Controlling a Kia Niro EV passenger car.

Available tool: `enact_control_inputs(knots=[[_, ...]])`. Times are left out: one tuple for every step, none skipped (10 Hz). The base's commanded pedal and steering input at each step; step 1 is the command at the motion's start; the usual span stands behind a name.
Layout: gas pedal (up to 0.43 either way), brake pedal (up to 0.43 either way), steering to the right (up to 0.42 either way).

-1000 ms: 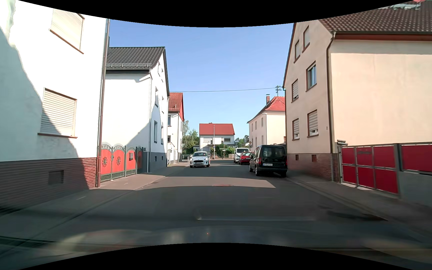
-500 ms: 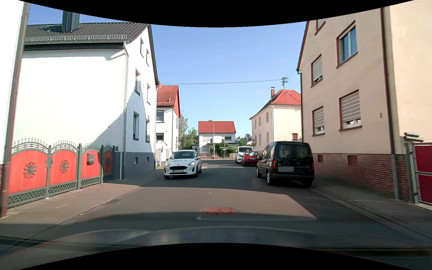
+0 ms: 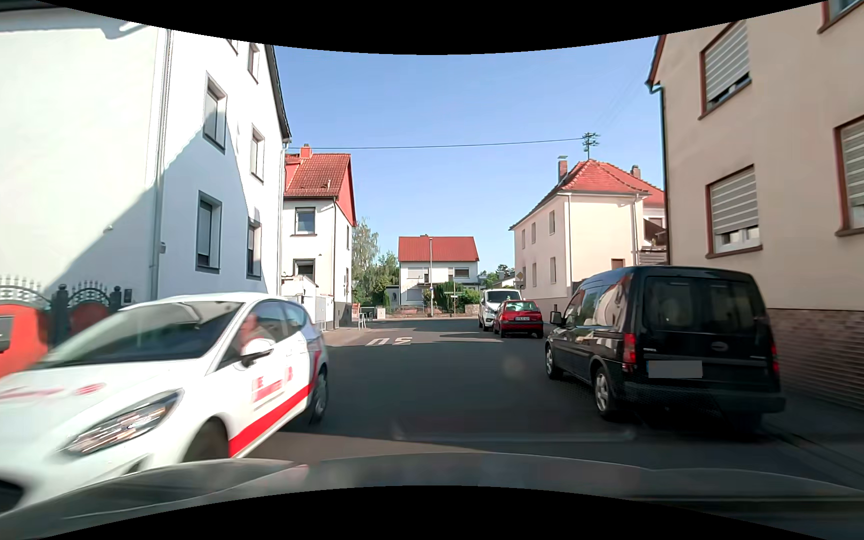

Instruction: Follow the waypoints while adhering to traffic rules and regulations

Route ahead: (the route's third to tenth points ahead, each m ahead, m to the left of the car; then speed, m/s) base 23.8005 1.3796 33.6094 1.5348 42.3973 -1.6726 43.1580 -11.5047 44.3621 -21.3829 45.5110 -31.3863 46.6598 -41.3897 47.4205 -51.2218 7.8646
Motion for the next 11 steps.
enact_control_inputs(knots=[[0.0, 0.0, -0.025], [0.0, 0.0, -0.024], [0.0, 0.0, -0.024], [0.0, 0.0, -0.023], [0.0, 0.0, -0.021], [0.0, 0.0, -0.018], [0.0, 0.0, -0.015], [0.0, 0.0, -0.015], [0.0, 0.0, -0.015], [0.0, 0.0, -0.015], [0.0, 0.0, -0.015]])
